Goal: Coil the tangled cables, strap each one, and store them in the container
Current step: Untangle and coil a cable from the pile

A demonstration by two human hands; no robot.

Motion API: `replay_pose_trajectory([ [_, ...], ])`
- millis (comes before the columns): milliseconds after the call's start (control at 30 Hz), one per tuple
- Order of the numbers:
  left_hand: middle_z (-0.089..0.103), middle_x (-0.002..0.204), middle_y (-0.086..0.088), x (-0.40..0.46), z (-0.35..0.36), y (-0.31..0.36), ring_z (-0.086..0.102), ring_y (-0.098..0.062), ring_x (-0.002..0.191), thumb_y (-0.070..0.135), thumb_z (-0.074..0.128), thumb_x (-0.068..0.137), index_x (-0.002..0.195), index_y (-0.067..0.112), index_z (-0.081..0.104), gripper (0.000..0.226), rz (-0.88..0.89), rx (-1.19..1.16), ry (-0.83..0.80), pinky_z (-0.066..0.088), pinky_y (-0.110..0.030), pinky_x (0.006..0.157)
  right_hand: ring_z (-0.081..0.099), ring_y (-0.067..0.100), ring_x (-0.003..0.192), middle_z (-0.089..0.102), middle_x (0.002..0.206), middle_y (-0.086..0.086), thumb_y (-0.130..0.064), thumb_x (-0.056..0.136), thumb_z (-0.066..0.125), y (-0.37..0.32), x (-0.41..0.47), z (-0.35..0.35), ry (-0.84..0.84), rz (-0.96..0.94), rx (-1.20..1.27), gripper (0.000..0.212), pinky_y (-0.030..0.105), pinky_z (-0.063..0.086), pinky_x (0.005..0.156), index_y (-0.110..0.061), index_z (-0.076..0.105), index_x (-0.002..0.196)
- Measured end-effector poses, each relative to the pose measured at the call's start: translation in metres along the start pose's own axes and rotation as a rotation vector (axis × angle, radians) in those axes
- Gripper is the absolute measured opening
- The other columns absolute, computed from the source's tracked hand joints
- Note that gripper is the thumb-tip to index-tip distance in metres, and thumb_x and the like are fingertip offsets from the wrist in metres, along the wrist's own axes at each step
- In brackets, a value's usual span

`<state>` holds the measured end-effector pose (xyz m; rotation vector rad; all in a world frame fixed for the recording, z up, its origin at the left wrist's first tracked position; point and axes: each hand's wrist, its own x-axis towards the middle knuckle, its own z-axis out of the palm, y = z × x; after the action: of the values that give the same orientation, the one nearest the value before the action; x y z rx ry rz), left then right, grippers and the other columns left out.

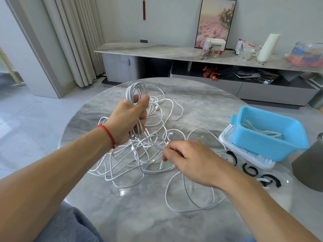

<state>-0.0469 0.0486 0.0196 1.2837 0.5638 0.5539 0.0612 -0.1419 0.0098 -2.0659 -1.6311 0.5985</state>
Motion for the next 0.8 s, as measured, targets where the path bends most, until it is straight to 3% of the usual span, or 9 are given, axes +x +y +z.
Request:
replay_pose_trajectory([
  [67,0.031,0.059,0.002,-0.002,-0.007,-0.005,0.028,-0.011,0.044,0.036,0.053,0.102,0.076,0.018,0.046,0.032,0.003,0.131,0.041,0.029,-0.021,0.039,0.059,0.012,0.078,0.068,0.078,-0.012,-0.04,0.106,0.047,-0.001,0.001,-0.002,0.081,-0.104,-0.113,0.028,0.039,0.049,0.075,-0.024,0.068,0.099],
  [133,0.033,0.06,0.001,-0.005,-0.006,-0.009,0.028,-0.011,0.045,0.036,0.053,0.102,0.078,0.018,0.046,0.031,-0.025,0.206,-0.029,0.025,-0.021,0.042,0.059,0.014,0.085,0.07,0.088,-0.007,-0.039,0.107,0.049,-0.002,0.003,-0.003,0.109,-0.178,-0.113,0.025,0.041,0.05,0.079,-0.025,0.069,0.103],
  [267,0.049,0.065,-0.007,-0.014,0.008,-0.018,0.037,-0.019,0.05,0.039,0.054,0.101,0.094,0.014,0.053,0.026,-0.115,0.308,-0.204,0.032,-0.027,0.048,0.062,0.013,0.076,0.071,0.08,-0.007,-0.04,0.102,0.06,-0.003,0.004,-0.005,0.187,-0.24,-0.024,0.016,0.039,0.051,0.075,-0.028,0.072,0.099],
  [333,0.053,0.074,-0.016,-0.019,0.018,-0.023,0.043,-0.025,0.056,0.031,0.056,0.102,0.097,0.009,0.06,0.023,-0.168,0.264,-0.3,0.038,-0.031,0.051,0.063,0.011,0.066,0.069,0.068,-0.012,-0.038,0.096,0.069,-0.003,0.006,-0.005,0.255,-0.218,0.086,0.011,0.026,0.049,0.068,-0.028,0.068,0.092],
  [400,0.058,0.072,-0.018,-0.024,0.029,-0.024,0.052,-0.022,0.053,0.019,0.056,0.101,0.089,0.01,0.067,0.018,-0.256,0.225,-0.399,0.049,-0.03,0.051,0.064,0.004,0.061,0.068,0.061,-0.018,-0.039,0.091,0.076,-0.004,0.007,-0.007,0.302,-0.152,0.149,0.021,0.017,0.045,0.061,-0.028,0.059,0.086],
  [467,0.062,0.07,-0.015,-0.026,0.037,-0.024,0.062,-0.022,0.056,0.014,0.057,0.1,0.087,0.011,0.07,0.018,-0.343,0.127,-0.476,0.057,-0.035,0.056,0.065,0.001,0.061,0.069,0.062,-0.021,-0.046,0.086,0.079,-0.002,0.008,-0.008,0.333,-0.08,0.132,0.03,0.023,0.049,0.064,-0.029,0.053,0.084],
  [533,0.059,0.068,-0.012,-0.029,0.041,-0.021,0.065,-0.026,0.056,0.024,0.056,0.101,0.088,0.012,0.07,0.022,-0.427,0.019,-0.529,0.059,-0.039,0.057,0.064,0.0,0.062,0.07,0.064,-0.022,-0.057,0.08,0.079,0.0,0.008,-0.011,0.355,-0.004,0.107,0.04,0.033,0.05,0.064,-0.031,0.049,0.084],
  [667,0.046,0.059,-0.003,-0.032,0.045,-0.014,0.047,-0.014,0.04,0.065,0.043,0.092,0.077,0.022,0.065,0.05,-0.548,-0.046,-0.615,0.047,-0.023,0.043,0.055,0.001,0.058,0.06,0.063,-0.03,-0.082,0.059,0.067,0.002,0.007,-0.018,0.445,0.067,0.054,0.059,0.022,0.033,0.051,-0.031,0.044,0.076],
  [800,0.038,0.049,0.006,-0.032,0.039,-0.008,0.038,-0.006,0.035,0.078,0.035,0.08,0.059,0.025,0.062,0.063,-0.571,0.006,-0.745,0.037,-0.017,0.037,0.045,0.006,0.049,0.055,0.054,-0.017,-0.068,0.063,0.081,0.002,0.006,-0.019,0.445,0.064,0.233,0.056,0.021,0.034,0.049,-0.025,0.047,0.071],
])
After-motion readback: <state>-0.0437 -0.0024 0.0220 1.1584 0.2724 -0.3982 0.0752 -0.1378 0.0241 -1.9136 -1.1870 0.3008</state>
